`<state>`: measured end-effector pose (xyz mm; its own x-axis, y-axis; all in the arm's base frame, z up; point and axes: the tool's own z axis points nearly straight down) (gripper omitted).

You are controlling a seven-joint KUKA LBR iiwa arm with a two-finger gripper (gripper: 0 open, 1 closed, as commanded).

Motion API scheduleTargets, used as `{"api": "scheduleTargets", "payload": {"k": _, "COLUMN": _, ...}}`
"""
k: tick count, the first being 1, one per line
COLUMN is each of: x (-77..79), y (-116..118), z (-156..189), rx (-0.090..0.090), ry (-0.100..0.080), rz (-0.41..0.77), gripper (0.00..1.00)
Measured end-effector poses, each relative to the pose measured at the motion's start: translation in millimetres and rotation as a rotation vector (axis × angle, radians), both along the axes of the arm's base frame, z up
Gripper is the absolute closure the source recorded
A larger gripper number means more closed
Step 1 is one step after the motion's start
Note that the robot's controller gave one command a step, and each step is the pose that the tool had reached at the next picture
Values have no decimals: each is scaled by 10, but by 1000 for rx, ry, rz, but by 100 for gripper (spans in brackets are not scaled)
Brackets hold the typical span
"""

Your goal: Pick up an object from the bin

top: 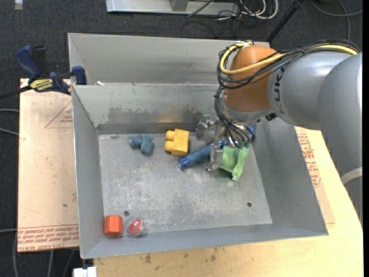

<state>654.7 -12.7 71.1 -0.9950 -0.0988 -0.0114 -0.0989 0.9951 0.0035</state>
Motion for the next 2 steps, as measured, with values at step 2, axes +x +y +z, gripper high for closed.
{"api": "scheduleTargets", "payload": {"k": 2, "x": -72, "y": -183, "z": -10, "rx": -2, "ry": 9, "rz": -215, "gripper": 0}}
